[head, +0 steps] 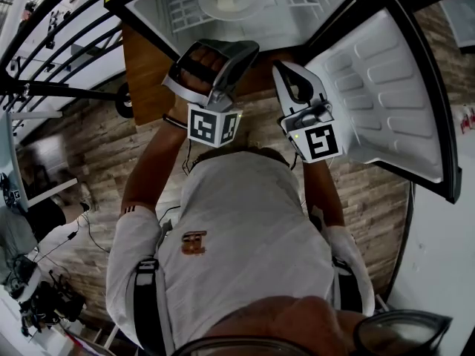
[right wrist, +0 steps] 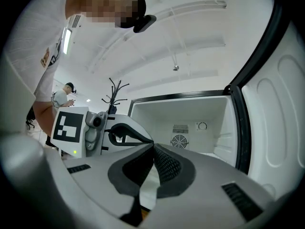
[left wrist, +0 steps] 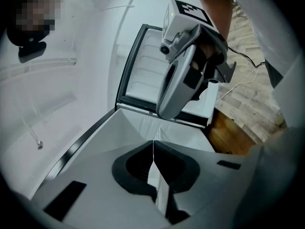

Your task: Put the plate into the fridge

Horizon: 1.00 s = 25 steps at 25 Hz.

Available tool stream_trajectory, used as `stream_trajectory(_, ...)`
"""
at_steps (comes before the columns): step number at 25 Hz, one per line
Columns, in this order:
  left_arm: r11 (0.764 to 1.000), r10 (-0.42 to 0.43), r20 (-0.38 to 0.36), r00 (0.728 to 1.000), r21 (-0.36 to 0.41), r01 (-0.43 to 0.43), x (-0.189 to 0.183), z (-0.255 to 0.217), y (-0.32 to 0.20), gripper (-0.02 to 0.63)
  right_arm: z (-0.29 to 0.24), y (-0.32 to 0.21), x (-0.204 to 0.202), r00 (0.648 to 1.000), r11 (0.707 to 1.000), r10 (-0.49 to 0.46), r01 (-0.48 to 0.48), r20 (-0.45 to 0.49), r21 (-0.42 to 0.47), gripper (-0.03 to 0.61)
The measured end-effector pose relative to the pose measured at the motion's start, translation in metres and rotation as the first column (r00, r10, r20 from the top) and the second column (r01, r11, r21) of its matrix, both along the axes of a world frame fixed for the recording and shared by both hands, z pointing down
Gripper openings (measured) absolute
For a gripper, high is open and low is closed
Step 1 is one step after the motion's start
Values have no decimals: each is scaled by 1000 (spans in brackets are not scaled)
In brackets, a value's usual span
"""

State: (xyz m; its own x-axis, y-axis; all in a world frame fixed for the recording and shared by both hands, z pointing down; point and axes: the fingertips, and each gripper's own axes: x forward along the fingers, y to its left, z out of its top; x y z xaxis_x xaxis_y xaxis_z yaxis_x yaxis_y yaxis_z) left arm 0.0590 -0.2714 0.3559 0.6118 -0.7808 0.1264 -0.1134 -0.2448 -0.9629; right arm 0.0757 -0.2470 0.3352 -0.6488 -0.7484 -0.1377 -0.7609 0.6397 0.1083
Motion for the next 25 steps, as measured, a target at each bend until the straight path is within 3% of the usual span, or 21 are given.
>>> stream_trajectory(3, 998, 8, -103, 995, -57, -14, 1, -2, 9, 18, -2, 3, -3, 1000, 1000, 0, 0, 5, 3, 32)
stream_trajectory(5, 991, 9, -232, 973, -130, -41, 0, -8, 16, 18, -4, 5, -5, 1000, 1000, 1, -1, 9, 6, 32)
stream_trajectory(8, 968, -10, -435, 900, -231, -101, -3, -21, 23, 18, -7, 7, -8, 1000, 1000, 0, 0, 16, 11, 32)
stream_trajectory(12, 924, -45, -626, 778, -323, -206, -10, -37, 31, 18, -10, 10, -13, 1000, 1000, -4, 4, 27, 15, 32)
stream_trajectory(18, 816, -121, -764, 634, -440, -374, -20, -39, 43, 18, -16, 19, -20, 999, 1000, -23, 22, 48, 21, 32)
stream_trajectory(22, 783, -172, -815, 554, -454, -426, -23, -37, 48, 18, -17, 24, -25, 998, 999, -25, 24, 55, 27, 32)
stream_trajectory(25, 772, -191, -829, 525, -457, -442, -27, -36, 50, 18, -17, 26, -29, 999, 999, -19, 18, 51, 28, 32)
